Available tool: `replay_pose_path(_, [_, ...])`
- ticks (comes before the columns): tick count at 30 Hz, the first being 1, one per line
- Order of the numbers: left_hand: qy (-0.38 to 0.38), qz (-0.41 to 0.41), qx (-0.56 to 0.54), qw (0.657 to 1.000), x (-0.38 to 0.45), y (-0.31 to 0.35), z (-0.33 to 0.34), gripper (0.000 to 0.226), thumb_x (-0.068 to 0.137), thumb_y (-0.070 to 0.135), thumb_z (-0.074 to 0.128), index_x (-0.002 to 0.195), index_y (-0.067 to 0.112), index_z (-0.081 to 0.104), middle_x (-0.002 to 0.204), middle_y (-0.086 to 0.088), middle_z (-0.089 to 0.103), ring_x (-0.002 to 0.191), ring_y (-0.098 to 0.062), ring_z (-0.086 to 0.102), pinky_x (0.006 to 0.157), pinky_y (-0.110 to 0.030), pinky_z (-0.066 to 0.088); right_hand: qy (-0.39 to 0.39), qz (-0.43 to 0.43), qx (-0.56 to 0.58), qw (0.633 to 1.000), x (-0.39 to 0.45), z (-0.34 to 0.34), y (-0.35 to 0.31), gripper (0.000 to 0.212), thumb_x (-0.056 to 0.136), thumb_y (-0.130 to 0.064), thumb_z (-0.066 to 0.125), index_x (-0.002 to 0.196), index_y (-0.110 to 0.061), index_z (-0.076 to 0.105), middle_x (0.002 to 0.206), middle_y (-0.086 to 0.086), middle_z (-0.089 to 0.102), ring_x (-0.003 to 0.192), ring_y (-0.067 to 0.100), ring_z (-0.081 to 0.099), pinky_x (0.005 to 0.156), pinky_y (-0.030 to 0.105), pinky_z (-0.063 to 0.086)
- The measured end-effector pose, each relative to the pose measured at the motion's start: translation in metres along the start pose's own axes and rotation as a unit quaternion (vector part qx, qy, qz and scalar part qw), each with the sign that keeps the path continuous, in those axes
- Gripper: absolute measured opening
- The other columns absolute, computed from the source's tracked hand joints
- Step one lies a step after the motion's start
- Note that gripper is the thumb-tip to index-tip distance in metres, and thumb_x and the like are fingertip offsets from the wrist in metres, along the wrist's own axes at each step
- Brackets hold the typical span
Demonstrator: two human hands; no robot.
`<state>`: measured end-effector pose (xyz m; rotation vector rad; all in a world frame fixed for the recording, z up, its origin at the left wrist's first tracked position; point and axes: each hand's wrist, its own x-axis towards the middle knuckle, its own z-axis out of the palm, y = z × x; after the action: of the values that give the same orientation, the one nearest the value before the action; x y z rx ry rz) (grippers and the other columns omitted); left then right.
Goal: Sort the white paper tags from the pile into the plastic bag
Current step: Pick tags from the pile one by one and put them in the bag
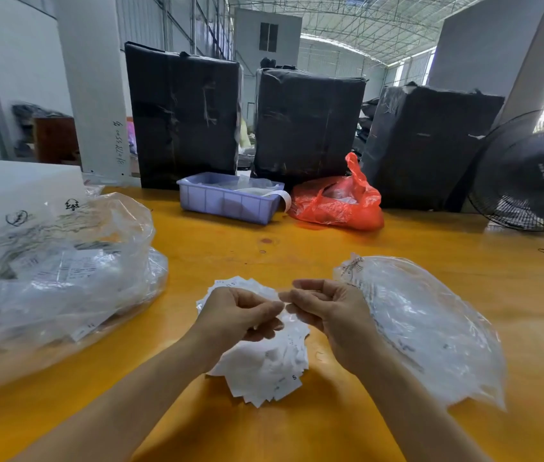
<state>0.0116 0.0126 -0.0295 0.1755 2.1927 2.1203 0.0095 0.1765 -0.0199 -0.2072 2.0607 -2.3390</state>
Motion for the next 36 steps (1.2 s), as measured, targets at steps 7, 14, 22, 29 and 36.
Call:
replay_pose_path(7, [0.005,0.015,0.031,0.999,0.000,0.003,-0.001,0.031,0.059,0.037,0.076,0.067,0.010,0.065,0.064,-0.006,0.071,0.053,-0.010,0.062,0.052,-0.018,0.048,-0.002,0.026,0.026,0.999,0.000,0.001,-0.002,0.041,0.059,-0.013,0.075,0.097,-0.006,0.064,0.072,0.008,0.073,0.062,0.016,0.068,0.056,0.020,0.053])
replay_pose_path(14, [0.005,-0.035,-0.095,0.995,0.005,0.004,-0.006,0.014,0.072,0.011,0.076,0.084,0.007,0.069,0.072,-0.005,0.071,0.063,-0.013,0.064,0.058,-0.017,0.052,0.049,0.010,0.086,0.995,-0.001,0.002,0.000,0.030,0.078,0.012,0.065,0.104,-0.001,0.057,0.064,0.006,0.066,0.061,0.020,0.068,0.057,0.023,0.055])
replay_pose_path(22, [0.180,0.042,-0.234,0.954,0.014,0.006,-0.018,0.010,0.073,0.000,0.070,0.080,0.001,0.064,0.076,-0.013,0.070,0.066,-0.015,0.068,0.057,-0.016,0.053,-0.020,-0.161,-0.333,0.929,-0.008,0.019,0.016,0.026,0.081,-0.012,0.073,0.105,-0.014,0.064,0.086,-0.001,0.070,0.080,0.007,0.065,0.073,0.022,0.053])
replay_pose_path(29, [0.228,0.037,-0.166,0.959,0.020,0.000,-0.029,0.003,0.084,0.007,0.068,0.084,0.010,0.066,0.068,-0.001,0.070,0.052,-0.007,0.055,0.053,-0.018,0.042,-0.191,-0.262,-0.612,0.721,-0.002,0.017,0.025,0.029,0.094,-0.026,0.054,0.117,-0.013,0.066,0.117,0.004,0.067,0.112,0.022,0.054,0.093,0.034,0.041])
replay_pose_path(36, [0.232,0.032,-0.149,0.961,0.019,0.001,-0.026,0.014,0.084,0.023,0.067,0.084,0.009,0.068,0.074,0.001,0.070,0.059,-0.007,0.058,0.058,-0.018,0.048,0.053,-0.199,-0.400,0.893,0.001,0.008,0.019,0.018,0.093,-0.013,0.055,0.086,-0.014,0.071,0.080,0.004,0.071,0.075,0.023,0.066,0.063,0.035,0.052])
